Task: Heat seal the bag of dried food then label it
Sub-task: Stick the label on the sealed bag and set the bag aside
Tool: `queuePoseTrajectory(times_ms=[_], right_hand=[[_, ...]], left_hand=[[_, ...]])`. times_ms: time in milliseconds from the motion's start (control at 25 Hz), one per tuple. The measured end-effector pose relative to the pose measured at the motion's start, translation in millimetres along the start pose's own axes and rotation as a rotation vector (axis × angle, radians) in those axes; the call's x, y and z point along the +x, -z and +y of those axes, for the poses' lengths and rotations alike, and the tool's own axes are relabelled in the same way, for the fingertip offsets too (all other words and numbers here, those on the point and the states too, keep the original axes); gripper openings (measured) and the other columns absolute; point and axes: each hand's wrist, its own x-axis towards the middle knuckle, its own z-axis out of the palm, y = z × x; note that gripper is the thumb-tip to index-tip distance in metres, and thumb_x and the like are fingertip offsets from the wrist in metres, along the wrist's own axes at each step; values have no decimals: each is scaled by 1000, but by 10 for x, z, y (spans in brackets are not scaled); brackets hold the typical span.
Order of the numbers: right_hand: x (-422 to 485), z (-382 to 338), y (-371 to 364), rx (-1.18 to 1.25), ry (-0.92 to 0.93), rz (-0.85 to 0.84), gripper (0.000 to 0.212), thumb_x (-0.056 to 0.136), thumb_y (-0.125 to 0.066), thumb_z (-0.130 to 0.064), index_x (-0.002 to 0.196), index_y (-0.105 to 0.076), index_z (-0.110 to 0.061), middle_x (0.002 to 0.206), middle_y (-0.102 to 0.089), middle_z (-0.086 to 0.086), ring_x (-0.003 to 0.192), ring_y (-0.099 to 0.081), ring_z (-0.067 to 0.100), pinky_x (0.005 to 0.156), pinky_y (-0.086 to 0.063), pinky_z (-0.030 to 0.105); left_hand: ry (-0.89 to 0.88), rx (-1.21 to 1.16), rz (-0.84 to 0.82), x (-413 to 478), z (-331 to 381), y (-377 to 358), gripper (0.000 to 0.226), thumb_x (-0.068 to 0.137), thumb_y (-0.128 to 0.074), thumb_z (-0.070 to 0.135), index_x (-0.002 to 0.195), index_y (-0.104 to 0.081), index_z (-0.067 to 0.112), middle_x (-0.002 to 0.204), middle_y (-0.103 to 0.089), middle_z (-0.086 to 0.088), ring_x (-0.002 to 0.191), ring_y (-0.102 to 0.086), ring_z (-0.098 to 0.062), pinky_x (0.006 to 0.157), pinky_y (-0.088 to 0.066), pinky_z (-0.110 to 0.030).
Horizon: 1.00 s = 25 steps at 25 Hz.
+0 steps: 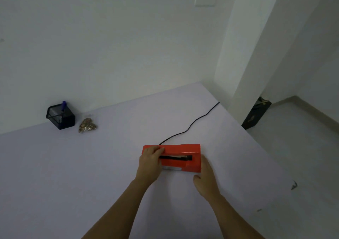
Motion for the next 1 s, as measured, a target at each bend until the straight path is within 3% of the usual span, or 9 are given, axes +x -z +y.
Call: queuePoseTrajectory(times_ms=[80, 160, 240, 400, 560, 760, 920, 1000], right_hand=[[0, -8, -11, 24, 9, 38, 72, 77, -52, -31, 143, -24, -21, 144, -40, 4, 134, -37, 21, 108, -38, 46], [40, 27, -30, 12, 31, 54, 73, 78, -53, -49, 141, -27, -23, 140, -44, 1, 130, -42, 18, 105, -42, 44], [75, 31, -25, 14, 51, 62, 74, 78, -55, -54, 141, -29, -25, 138, -47, -1, 127, -45, 16, 104, -43, 42], [211, -46, 13, 47, 69, 129, 60, 84, -64, -28, 138, -39, -16, 131, -56, 5, 121, -52, 22, 103, -44, 44], [679, -172, 39, 73, 94, 50, 59, 85, -63, -21, 138, -38, -13, 132, -54, 7, 122, -52, 22, 103, -44, 43], [1566, -483, -1, 90, 163, -69, 61, 85, -63, -16, 139, -36, -12, 134, -52, 8, 124, -50, 21, 107, -39, 39], [2265, -733, -83, 62, 202, -96, 62, 86, -63, -16, 140, -33, -9, 137, -50, 10, 126, -47, 22, 104, -33, 26], [2592, -826, -133, 69, 218, -91, 62, 85, -63, -16, 140, -34, -9, 137, -49, 10, 126, -46, 23, 105, -34, 29]], left_hand=[[92, -138, 127, 67, -34, 41, 40, 85, -39, 16, 116, -65, 11, 126, -56, -13, 118, -48, -32, 99, -39, -37], [255, -336, 217, 116, -87, 113, 33, 95, -40, 17, 120, -61, 10, 129, -54, -13, 122, -46, -29, 102, -33, -32], [435, -480, 218, 111, -144, 174, 37, 99, -39, 23, 130, -51, 7, 136, -50, -13, 127, -43, -27, 107, -31, -35], [673, -642, 30, 89, -282, 139, 52, 98, -31, 46, 125, -54, 8, 129, -56, -15, 116, -50, -29, 98, -36, -35], [692, -688, 96, 306, -345, 145, 52, 97, -33, 47, 119, -59, 7, 118, -60, -16, 100, -52, -24, 89, -39, -32], [740, -666, 169, 857, -526, 260, 53, 97, -33, 46, 122, -57, 5, 113, -59, -13, 101, -51, -26, 93, -40, -36], [746, -662, 209, 1446, -757, 343, 57, 96, -32, 48, 120, -57, 3, 110, -60, -15, 98, -53, -27, 93, -41, -38], [741, -654, 218, 1748, -850, 385, 56, 96, -31, 49, 114, -59, 4, 106, -61, -16, 95, -53, -27, 88, -42, -36]])
